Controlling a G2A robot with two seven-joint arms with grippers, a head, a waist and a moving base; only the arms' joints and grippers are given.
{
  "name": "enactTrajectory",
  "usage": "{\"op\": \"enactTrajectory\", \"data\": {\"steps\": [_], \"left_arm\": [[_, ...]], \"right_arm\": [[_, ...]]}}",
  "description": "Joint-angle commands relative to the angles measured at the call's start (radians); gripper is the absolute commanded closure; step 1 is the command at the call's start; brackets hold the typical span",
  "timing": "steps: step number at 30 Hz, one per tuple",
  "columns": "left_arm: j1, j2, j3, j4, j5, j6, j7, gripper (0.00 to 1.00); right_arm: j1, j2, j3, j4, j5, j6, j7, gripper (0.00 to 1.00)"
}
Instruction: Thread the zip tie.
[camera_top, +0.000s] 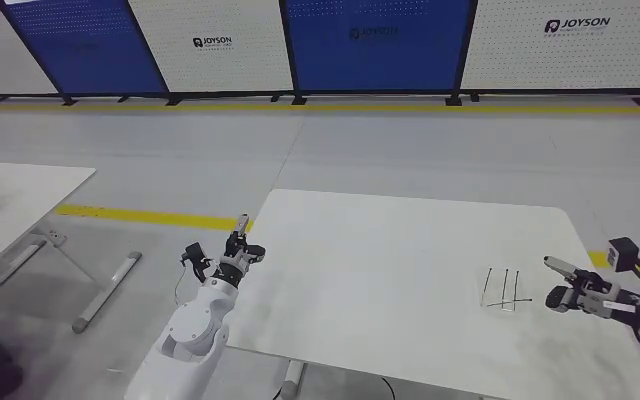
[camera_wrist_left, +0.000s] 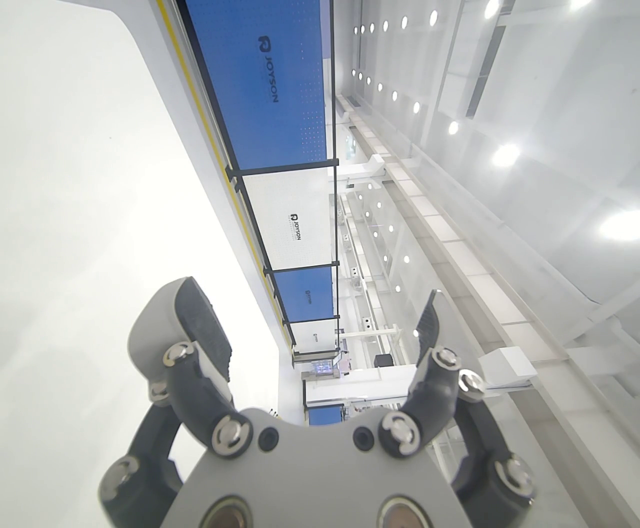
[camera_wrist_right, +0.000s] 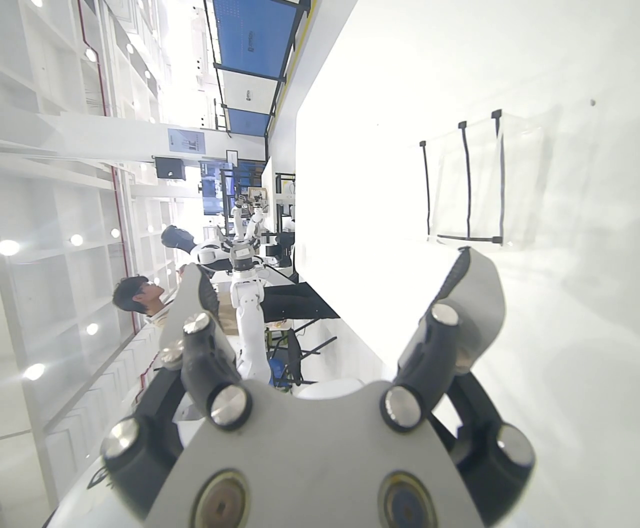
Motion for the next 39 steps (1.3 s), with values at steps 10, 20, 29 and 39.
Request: {"op": "enactTrajectory", "data": {"steps": [10, 20, 29, 39], "left_arm": [[0.000, 0.000, 0.000, 0.000, 0.000, 0.000, 0.000, 0.00], [0.000, 0.000, 0.000, 0.000, 0.000, 0.000, 0.000, 0.00], [0.000, 0.000, 0.000, 0.000, 0.000, 0.000, 0.000, 0.00], [0.000, 0.000, 0.000, 0.000, 0.000, 0.000, 0.000, 0.00]], "right_arm": [[-0.032, 0.087, -0.052, -0.079, 0.088, -0.183, 0.052, 0.00], [-0.005, 0.170, -0.147, -0.086, 0.144, -0.170, 0.052, 0.00], [-0.002, 0.170, -0.192, -0.114, 0.147, -0.182, 0.052, 0.00], [0.224, 0.208, -0.422, 0.111, 0.079, -0.192, 0.052, 0.00]]}}
